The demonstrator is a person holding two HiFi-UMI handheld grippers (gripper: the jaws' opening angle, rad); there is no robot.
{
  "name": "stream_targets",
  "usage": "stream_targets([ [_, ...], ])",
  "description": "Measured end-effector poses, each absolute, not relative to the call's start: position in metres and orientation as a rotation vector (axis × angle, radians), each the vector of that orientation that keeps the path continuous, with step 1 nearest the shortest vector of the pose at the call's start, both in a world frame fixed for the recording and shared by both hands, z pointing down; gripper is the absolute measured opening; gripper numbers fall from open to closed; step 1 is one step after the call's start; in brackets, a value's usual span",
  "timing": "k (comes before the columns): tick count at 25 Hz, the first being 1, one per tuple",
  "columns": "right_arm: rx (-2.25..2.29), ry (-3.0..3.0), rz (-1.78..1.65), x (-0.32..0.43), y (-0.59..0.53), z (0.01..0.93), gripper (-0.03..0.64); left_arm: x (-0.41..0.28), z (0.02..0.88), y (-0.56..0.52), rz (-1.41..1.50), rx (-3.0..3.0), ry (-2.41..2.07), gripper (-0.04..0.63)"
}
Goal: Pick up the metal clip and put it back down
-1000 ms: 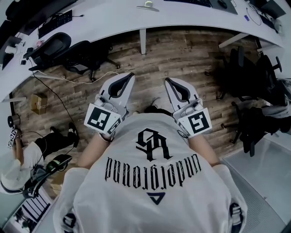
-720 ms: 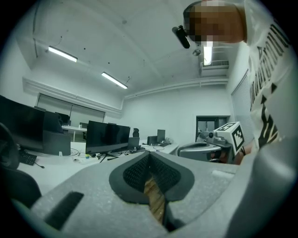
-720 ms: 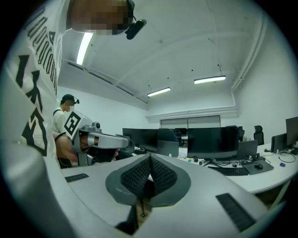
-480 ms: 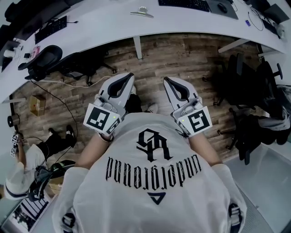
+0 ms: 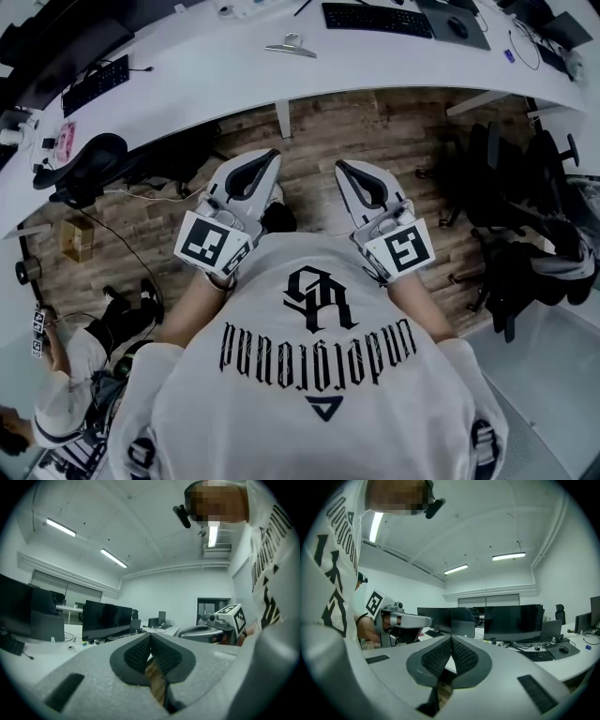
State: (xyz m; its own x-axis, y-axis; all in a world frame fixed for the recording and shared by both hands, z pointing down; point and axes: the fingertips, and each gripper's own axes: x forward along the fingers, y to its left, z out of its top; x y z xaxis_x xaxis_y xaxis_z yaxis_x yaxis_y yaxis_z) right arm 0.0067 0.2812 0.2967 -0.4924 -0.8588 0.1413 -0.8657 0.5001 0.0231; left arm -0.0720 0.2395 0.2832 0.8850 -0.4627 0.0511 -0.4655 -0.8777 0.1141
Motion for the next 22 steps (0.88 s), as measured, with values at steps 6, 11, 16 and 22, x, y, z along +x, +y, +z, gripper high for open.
stream_targets([
  [6, 1.516, -2.579, 0.052, -0.013, 0.213, 0.293, 0.012, -0.087, 0.277, 0.169, 0.022, 2.951, -0.667, 0.012],
  [11, 1.55, -2.551, 0.05, -0.028, 0.165, 0.286, 0.012, -0.101, 0.27, 0.12, 0.023, 2.969, -0.616, 0.012],
  [16, 1.538, -2.55, 0.062, -0.042, 0.138, 0.285, 0.012, -0.111, 0.268, 0.088, 0.022, 2.973, -0.599, 0.012],
  [22, 1.483, -2.558, 0.08, -0.048, 0.115, 0.294, 0.012, -0.119, 0.276, 0.068, 0.028, 2.945, -0.626, 0.012],
])
